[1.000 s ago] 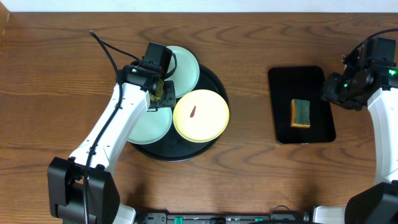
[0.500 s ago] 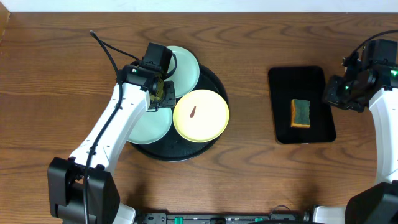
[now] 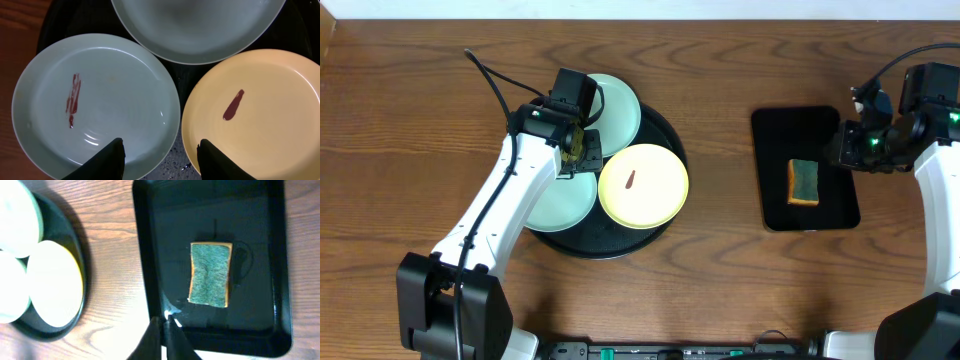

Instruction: Clean dirty plates on tray and stack at the side

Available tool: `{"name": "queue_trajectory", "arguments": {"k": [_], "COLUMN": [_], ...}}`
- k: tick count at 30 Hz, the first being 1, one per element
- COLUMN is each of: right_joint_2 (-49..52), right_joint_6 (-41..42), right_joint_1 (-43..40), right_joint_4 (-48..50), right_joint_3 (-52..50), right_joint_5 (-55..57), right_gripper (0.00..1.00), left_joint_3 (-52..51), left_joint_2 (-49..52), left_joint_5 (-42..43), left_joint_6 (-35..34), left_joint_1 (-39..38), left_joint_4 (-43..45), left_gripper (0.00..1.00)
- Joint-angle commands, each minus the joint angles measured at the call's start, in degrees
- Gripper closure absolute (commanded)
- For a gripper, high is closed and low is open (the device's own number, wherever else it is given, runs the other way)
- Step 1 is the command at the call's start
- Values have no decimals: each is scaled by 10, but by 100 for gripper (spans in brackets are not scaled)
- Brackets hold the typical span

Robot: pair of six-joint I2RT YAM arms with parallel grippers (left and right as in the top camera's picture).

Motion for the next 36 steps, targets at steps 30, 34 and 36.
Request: {"name": "queue_trajectory", "arguments": {"k": [30, 34, 36], "right_joint_2": [232, 259, 263], "right_joint_6": [270, 274, 275], "right_joint_1": [486, 488, 487], "right_joint_4": [169, 170, 170], "right_joint_3": [-2, -2, -2], "right_joint_5": [323, 322, 322], "right_gripper": [66, 71, 83], "left_joint_3": [-2, -2, -2], "left_joint_2": [-14, -14, -14], "left_joint_5": [-22, -22, -20], "left_joint_6": [-46, -46, -46], "left_joint_1": [162, 162, 162], "left_joint_4": [-61, -60, -60], "left_gripper": [19, 19, 19]}}
